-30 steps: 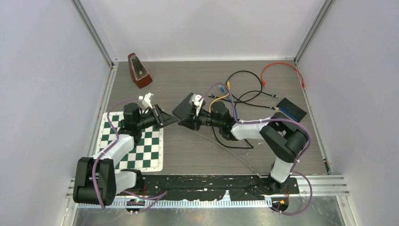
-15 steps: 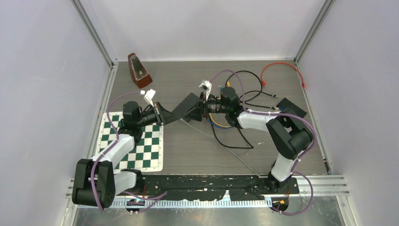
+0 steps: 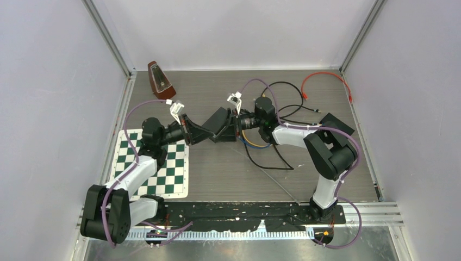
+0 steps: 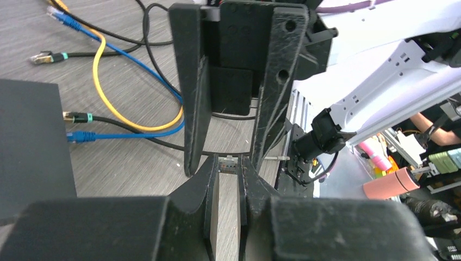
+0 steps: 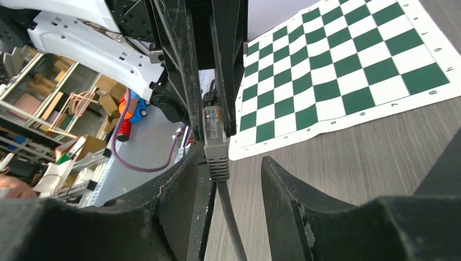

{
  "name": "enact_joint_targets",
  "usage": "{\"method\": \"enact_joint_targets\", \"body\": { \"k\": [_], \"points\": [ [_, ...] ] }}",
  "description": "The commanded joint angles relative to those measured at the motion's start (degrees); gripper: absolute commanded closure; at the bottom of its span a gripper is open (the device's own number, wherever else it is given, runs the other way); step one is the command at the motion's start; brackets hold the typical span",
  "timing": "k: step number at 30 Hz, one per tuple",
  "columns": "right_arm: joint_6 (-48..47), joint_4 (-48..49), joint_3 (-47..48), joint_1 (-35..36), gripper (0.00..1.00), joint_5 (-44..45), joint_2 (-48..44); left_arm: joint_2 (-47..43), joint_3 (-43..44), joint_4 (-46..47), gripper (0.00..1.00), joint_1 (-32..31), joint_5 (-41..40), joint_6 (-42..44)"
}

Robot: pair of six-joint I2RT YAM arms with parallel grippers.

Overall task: Insert the plug into the switch port
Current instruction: Pick up the connector from the center of the board, then insert the connector into the switch port.

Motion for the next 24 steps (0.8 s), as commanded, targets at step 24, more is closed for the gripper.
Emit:
{"method": "enact_joint_targets", "body": {
  "k": [24],
  "points": [
    [-8.1,-1.8,-2.8,-0.2,0.85,1.5,-3.6,4.1,0.9,4.7,1.00,-1.1,3.3,-1.2]
  ]
}}
